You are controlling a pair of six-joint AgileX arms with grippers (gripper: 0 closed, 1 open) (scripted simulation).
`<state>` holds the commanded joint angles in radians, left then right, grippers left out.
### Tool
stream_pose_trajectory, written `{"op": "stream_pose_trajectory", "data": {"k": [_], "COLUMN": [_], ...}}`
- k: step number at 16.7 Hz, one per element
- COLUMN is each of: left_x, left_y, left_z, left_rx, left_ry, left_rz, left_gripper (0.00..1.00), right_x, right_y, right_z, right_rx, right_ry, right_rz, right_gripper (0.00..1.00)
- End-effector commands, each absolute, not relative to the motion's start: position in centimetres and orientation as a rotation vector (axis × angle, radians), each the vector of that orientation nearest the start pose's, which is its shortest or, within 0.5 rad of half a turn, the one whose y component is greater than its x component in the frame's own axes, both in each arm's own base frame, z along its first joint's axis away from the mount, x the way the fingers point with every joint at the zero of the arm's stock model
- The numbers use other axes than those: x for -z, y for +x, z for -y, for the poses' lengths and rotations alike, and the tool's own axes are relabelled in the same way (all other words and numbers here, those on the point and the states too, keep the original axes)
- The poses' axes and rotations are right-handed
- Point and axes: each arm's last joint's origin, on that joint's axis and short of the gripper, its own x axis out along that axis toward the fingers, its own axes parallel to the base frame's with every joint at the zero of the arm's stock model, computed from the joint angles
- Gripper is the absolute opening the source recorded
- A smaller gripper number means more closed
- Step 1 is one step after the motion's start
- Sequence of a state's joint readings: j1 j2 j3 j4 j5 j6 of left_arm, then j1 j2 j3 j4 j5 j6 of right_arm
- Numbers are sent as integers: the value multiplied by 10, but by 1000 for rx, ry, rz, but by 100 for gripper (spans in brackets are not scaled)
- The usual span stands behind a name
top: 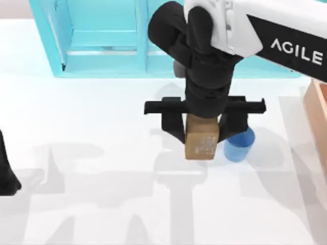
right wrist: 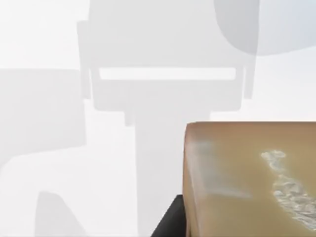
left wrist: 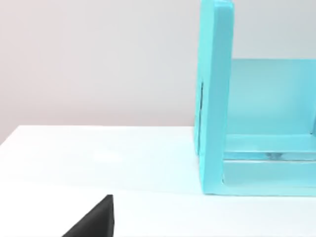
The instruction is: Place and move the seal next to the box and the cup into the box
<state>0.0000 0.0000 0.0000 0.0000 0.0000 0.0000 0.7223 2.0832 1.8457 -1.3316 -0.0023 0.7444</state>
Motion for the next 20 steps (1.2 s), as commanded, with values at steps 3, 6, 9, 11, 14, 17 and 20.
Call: {"op": "stream_pose_trajectory", "data": {"k": [3, 6, 9, 11, 14, 17, 20], "left_x": [-160, -160, -160, -160, -160, -160, -160], "left_y": [106, 106, 106, 106, 106, 106, 106], "left_z": [1, 1, 1, 1, 1, 1, 1], "left_rx": [0, 0, 0, 0, 0, 0, 0], "left_ry": [0, 0, 0, 0, 0, 0, 0], "left_rz": [0, 0, 0, 0, 0, 0, 0], "left_gripper": [100, 100, 100, 100, 100, 100, 100], "right_x": [-231, -240, -251, -255, -255, -254, -254], "right_y": [302, 300, 289, 276, 253, 239, 238], "right_z": [-275, -254, -213, -181, -140, -118, -116], "right_rx": [5, 0, 0, 4, 9, 9, 9], "right_ry": [13, 16, 19, 16, 11, 10, 10], "right_rz": [-1571, -1564, -1559, -1564, -1573, -1571, -1571], "right_gripper": [0, 0, 0, 0, 0, 0, 0]}}
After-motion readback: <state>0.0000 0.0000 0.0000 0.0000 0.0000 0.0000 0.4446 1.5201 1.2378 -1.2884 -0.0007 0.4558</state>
